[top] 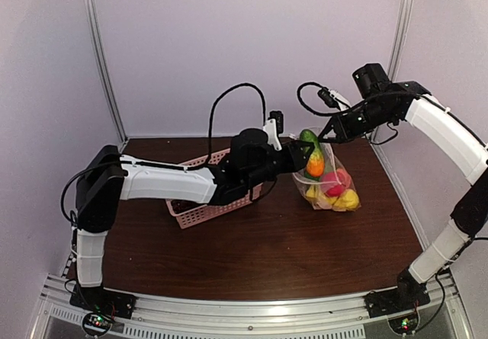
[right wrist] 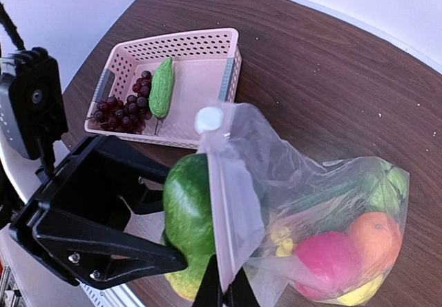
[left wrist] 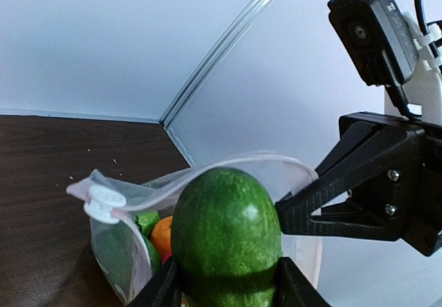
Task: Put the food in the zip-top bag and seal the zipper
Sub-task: Place the fake fruit in the zipper food storage bag.
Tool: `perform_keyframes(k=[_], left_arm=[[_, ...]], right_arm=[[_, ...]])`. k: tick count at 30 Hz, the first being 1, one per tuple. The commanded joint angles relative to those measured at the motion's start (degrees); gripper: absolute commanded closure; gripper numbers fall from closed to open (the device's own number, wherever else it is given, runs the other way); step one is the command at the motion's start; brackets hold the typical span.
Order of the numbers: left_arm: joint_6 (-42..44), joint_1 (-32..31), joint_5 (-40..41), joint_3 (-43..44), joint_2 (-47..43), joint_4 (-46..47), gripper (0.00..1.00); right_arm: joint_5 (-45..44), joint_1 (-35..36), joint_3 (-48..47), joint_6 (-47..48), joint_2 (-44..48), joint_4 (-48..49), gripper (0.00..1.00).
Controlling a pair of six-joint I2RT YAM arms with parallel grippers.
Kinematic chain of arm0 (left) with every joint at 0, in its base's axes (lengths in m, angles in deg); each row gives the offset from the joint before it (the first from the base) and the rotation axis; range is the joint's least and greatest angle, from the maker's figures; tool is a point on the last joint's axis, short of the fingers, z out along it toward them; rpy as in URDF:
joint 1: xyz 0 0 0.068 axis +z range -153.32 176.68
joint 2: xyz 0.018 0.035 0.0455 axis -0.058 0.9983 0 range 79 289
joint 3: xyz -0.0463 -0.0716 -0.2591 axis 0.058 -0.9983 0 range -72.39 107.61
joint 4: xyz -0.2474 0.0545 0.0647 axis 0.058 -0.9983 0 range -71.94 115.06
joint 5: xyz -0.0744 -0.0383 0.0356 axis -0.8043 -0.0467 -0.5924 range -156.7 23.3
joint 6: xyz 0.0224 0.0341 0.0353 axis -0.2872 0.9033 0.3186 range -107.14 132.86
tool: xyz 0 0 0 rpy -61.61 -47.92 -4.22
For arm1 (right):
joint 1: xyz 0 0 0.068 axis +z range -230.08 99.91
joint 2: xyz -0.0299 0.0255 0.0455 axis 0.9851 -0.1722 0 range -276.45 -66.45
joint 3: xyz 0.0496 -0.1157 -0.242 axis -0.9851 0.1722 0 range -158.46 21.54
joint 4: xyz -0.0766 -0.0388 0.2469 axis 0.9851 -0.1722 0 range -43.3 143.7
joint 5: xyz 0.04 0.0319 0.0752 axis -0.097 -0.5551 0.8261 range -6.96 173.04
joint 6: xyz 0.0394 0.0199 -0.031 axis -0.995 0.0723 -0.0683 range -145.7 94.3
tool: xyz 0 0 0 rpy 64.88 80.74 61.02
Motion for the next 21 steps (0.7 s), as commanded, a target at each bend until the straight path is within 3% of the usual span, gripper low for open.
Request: perform_keyframes(k=[1, 3, 8, 16, 21], left_arm=[[2.72, 0.06, 6.2, 3.88, 1.27, -2.92, 0.41], [4.5, 0.0, 4.8, 5.1, 0.94, -5.3, 0.28], [12.56, -0.02, 0.65, 4.81, -3.73, -6.47, 0.19], [34.0, 0.11, -15.89, -5.32, -23.94, -12.7, 0.18], [51.94, 0.16, -15.22, -13.22, -32.58, -25.32, 0.2]], right_arm=[[4.65, -0.12, -1.1, -0.62, 2.79, -0.73, 1.0], [5.54, -0.45, -1.04, -0.62, 2.9, -0.84, 1.0], [8.07, -1.37, -0.97, -0.39, 2.51, -1.24, 1.0], [15.0, -1.41, -2.49, 9.56, 3.09, -7.48, 1.0], [18.9, -1.32, -5.36, 17.06, 3.06, -15.33, 1.0]])
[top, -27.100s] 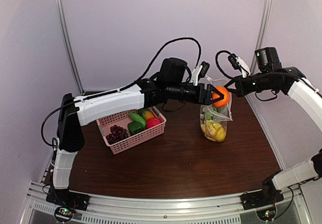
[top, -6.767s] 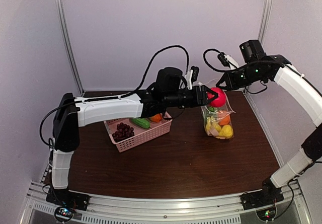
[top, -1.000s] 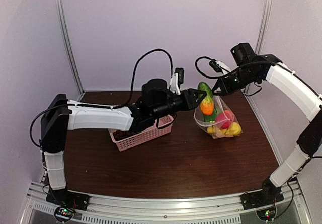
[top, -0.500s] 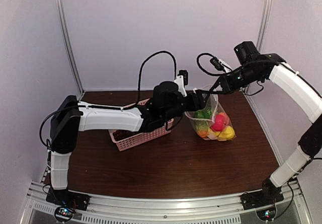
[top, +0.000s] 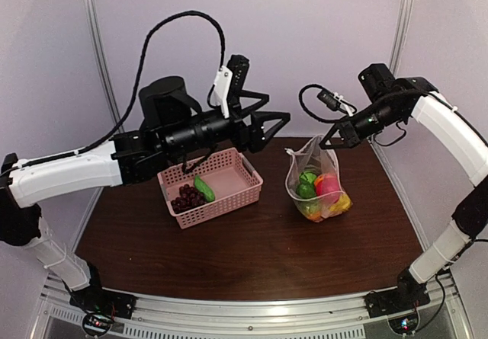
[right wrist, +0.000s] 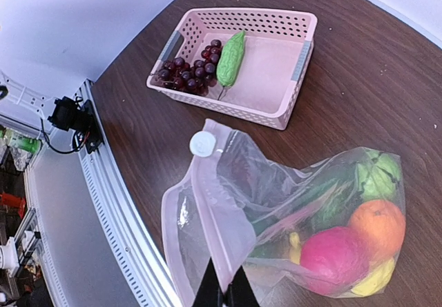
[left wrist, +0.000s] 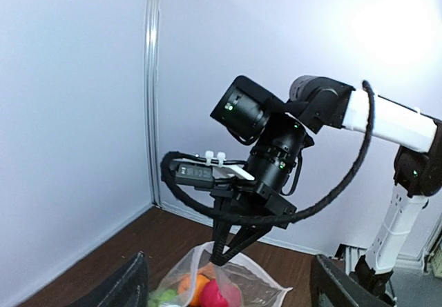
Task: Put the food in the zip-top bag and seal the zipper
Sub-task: Place the fake fruit in the zipper food storage bag, then pass from the right arm to the left
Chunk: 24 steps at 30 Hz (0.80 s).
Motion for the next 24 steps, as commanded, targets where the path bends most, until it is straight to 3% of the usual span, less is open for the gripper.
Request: perform_keyframes(k=[1, 8, 11, 18, 24], left_arm=[[20.14, 0.2, -3.65, -6.7, -4.6, -12.07, 0.2], [27.57, 0.19, -12.49, -5.48, -0.83, -18.16, 0.32], [28.11, 0.26, -12.08, -3.54, 2.72, -18.33, 0.35], [25.84, 0.2, -20.09, -1.37, 7.82, -14.52, 0.37], [20.43, 0.2, -19.49, -4.68, 8.2, -4.54, 0.39]], right_arm=[[6.65, -0.03, -4.13, 9.4, 2.07, -8.05, 1.0], [7.75, 0.52, -7.05, 14.43, 2.89, -13.65, 1.0], [8.18, 1.07, -7.04, 15.34, 2.82, -14.34, 1.0], [7.98, 1.9, -5.23, 14.25, 3.11, -12.95, 1.0], [7.79, 2.57, -3.89, 14.6, 3.08, -12.96, 1.0]])
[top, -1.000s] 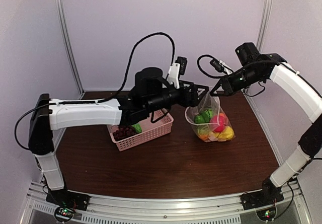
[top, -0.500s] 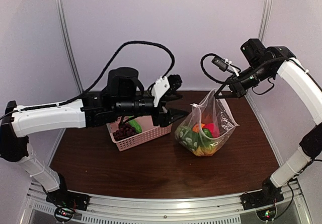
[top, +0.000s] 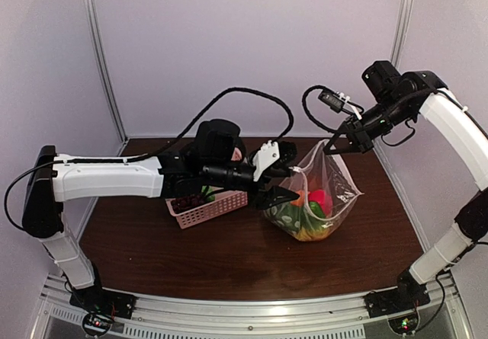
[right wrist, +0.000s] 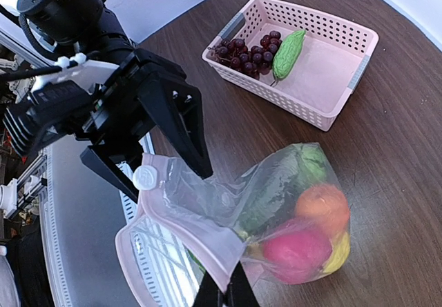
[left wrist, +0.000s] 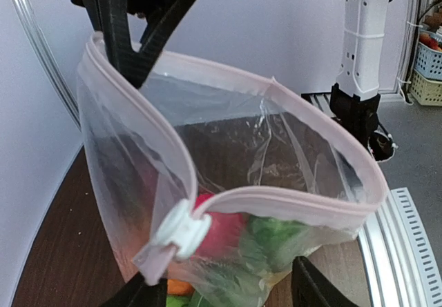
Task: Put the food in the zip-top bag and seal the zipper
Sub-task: Pass from the right arm to the left
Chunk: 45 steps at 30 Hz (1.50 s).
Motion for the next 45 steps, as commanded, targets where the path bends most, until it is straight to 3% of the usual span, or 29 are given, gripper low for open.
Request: perform_keyframes(k=[1, 10, 15, 18, 23, 28, 31, 35, 39, 45], left_arm=[[-4.05, 0.2, -1.42, -0.85, 0.34, 9.83, 0.42], [-2.91, 0.9, 0.41, 0.88, 3.24, 11.24, 0.67], [-0.97, 0.91, 0.21, -0.77, 3.46, 11.38, 0.59], [-0.62, 0.99, 1.04, -2.73, 2.92, 13.34, 0.6], [-1.02, 1.28, 1.46, -3.13, 2.95, 14.72, 0.71], [-1.05, 1.34, 3.55, -3.41, 1.99, 15.77, 1.0], [-2.06, 1.51, 5.83, -3.7, 0.74, 15.21, 1.0], [-9.64, 1.69, 11.92, 3.21, 0.58, 3.31, 1.0], [-21.7, 1.69, 19.27, 15.3, 0.78, -20.8, 1.0], [-23.64, 2.33, 16.33, 12.5, -4.33, -26.08, 1.0]], right_arm=[[1.37, 0.84, 0.93, 0.71, 1.4, -1.32, 1.0], [0.78, 1.8, 0.73, 0.61, 1.14, -1.69, 1.0], [1.03, 1.97, 0.54, 0.6, 1.31, -1.91, 1.0], [0.91, 1.97, 0.54, 0.59, 1.25, -1.99, 1.0], [0.73, 2.15, 0.63, 0.4, 0.97, -1.87, 1.0], [-0.65, 2.16, 0.95, 0.4, 0.96, -1.41, 1.0], [-3.85, 2.24, 0.98, 0.16, 0.86, -0.84, 1.0], [-14.11, 2.24, -0.04, 0.69, 2.72, 2.27, 0.93], [-16.11, 2.48, -2.12, 4.87, 4.15, 0.78, 0.94], [-23.64, 2.53, -2.78, 7.23, 4.08, 0.32, 0.98]])
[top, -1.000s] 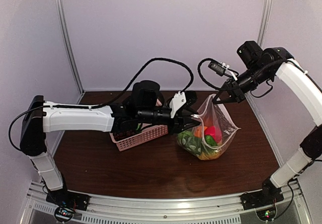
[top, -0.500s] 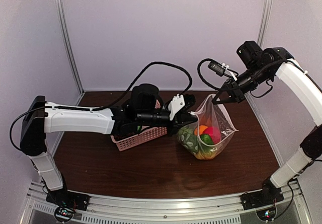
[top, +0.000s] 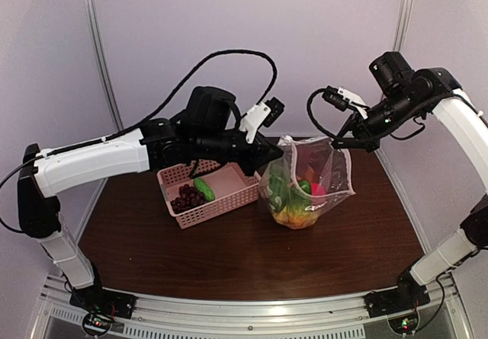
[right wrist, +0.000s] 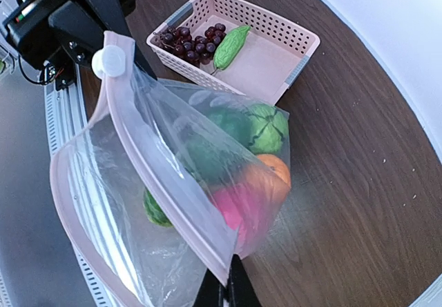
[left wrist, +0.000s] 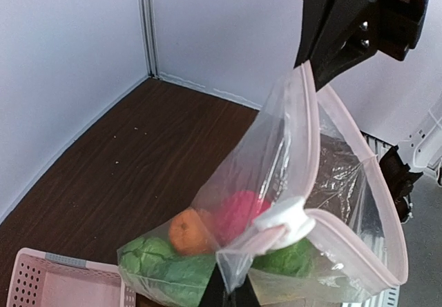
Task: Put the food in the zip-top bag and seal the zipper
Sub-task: Pass from the right arm to the left, then hold the zipper from the zipper food storage bag.
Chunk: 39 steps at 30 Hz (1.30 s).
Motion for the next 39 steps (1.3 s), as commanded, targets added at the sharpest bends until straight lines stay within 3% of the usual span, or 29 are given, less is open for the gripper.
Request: perform_keyframes(k=[1, 7, 10, 26, 34, 39], left_arm=[[-3.99, 0.85, -0.95, -2.34, -3.75, -7.7, 1.0], [-7.83, 0.86, -7.62, 0.17, -0.63, -6.49, 1.0], [-10.97, 0.82, -7.57, 0.18, -0.25, -3.15, 1.0], [-14.68, 0.87, -8.55, -0.67, -1.15, 2.61, 1.0], [-14.6, 0.83, -9.13, -0.84, -1.41, 2.87, 1.0], [-14.49, 0.86, -9.01, -1.41, -1.85, 3.03, 1.0]], right_arm=[[-7.34, 0.3, -1.33, 2.66, 0.57, -0.65, 0.95], [2.41, 1.23, -3.3, 1.37, 1.48, 0.87, 0.65], [3.31, 2.87, -2.75, -1.46, 2.63, 5.37, 0.62], [-2.61, 16.86, -0.01, -4.73, -3.0, 16.05, 0.59], [-6.47, 18.17, -0.28, -6.08, -4.35, 17.6, 0.81], [-8.42, 18.24, 0.3, -6.17, -4.56, 17.72, 0.76]])
